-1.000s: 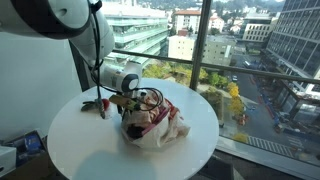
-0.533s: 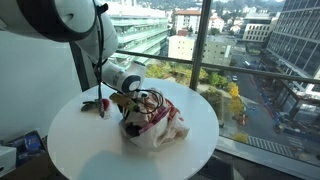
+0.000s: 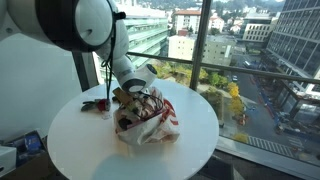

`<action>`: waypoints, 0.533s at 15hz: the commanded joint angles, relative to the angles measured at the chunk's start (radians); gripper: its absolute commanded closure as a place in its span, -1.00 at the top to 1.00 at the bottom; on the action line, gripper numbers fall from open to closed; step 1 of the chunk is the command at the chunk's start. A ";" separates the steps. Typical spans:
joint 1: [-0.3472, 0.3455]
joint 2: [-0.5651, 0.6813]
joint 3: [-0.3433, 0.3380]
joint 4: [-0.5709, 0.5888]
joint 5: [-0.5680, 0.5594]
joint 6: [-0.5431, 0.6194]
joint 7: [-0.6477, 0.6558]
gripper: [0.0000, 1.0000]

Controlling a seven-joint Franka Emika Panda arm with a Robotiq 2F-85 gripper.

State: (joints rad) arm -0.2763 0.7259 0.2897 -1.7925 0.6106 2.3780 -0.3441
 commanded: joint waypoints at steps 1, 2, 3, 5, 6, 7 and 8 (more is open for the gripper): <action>-0.043 -0.031 0.047 0.023 0.133 -0.054 -0.125 -0.99; -0.040 -0.046 0.044 0.023 0.156 -0.066 -0.151 -0.99; -0.032 -0.074 0.035 0.013 0.171 -0.069 -0.173 -0.99; -0.013 -0.128 0.012 0.007 0.182 -0.079 -0.198 -0.99; -0.002 -0.160 0.002 -0.003 0.177 -0.075 -0.206 -0.99; 0.008 -0.195 -0.009 -0.013 0.169 -0.069 -0.209 -0.99; 0.020 -0.221 -0.018 -0.016 0.163 -0.063 -0.212 -0.99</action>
State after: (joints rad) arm -0.2919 0.6173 0.3083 -1.7706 0.7550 2.3273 -0.5221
